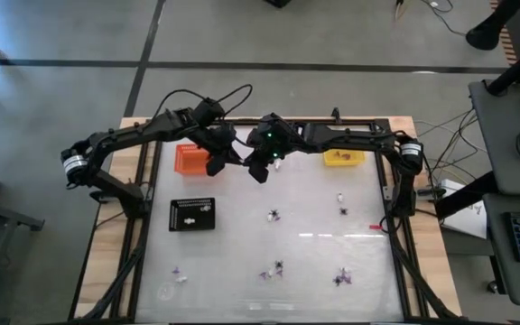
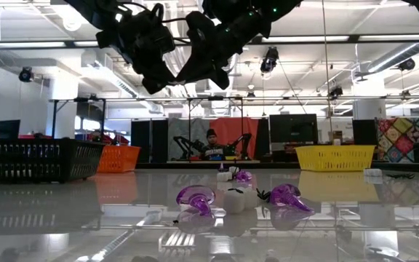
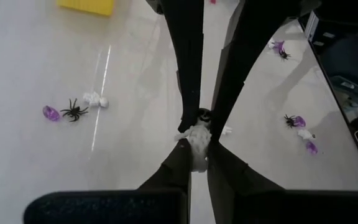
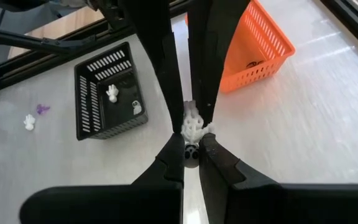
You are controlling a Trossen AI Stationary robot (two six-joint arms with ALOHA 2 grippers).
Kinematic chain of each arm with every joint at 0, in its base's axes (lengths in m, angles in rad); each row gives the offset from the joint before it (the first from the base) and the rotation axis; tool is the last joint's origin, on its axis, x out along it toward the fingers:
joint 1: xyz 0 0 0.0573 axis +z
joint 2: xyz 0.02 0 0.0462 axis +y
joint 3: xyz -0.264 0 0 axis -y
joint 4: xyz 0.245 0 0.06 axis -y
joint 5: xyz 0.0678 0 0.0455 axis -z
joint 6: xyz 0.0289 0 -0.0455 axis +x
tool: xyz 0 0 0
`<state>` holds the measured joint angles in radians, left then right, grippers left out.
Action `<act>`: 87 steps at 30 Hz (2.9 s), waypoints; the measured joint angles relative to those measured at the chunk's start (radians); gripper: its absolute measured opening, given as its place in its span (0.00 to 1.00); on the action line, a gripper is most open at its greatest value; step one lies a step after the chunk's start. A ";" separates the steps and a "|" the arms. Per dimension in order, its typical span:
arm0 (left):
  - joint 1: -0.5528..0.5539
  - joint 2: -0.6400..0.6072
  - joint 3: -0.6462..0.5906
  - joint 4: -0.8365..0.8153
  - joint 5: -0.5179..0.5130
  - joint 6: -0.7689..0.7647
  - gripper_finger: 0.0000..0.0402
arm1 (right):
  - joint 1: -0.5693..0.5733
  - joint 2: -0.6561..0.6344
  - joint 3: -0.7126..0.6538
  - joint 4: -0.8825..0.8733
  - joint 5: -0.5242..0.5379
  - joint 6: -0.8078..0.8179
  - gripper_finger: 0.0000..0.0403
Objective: Sort Halloween decoration
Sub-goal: Put the white skeleton toy into the black bin, then put the purple witch hat toy into the yellow bin
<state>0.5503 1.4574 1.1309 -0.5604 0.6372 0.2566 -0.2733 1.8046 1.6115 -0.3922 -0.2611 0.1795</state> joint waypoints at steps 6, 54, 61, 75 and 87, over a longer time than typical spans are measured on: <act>0.000 0.000 0.000 0.003 0.000 0.000 0.00 | 0.000 -0.001 0.002 -0.013 0.000 0.011 0.03; -0.111 -0.032 -0.346 -0.532 -0.006 0.007 0.05 | 0.000 -0.068 0.003 -0.377 0.054 0.084 0.38; -0.111 -0.032 -0.300 -0.535 -0.049 -0.008 0.20 | 0.012 -0.068 0.003 -0.433 0.054 0.117 0.38; -0.111 -0.051 -0.287 -0.569 -0.052 -0.004 0.28 | 0.077 -0.068 0.003 -0.681 0.190 0.185 0.39; -0.111 -0.274 -0.281 -0.572 -0.133 -0.055 0.27 | 0.170 -0.068 -0.027 -0.728 0.264 0.350 0.38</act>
<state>0.4389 1.1837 0.8501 -1.1321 0.5044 0.2017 -0.1034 1.7363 1.5847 -1.1201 0.0029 0.5296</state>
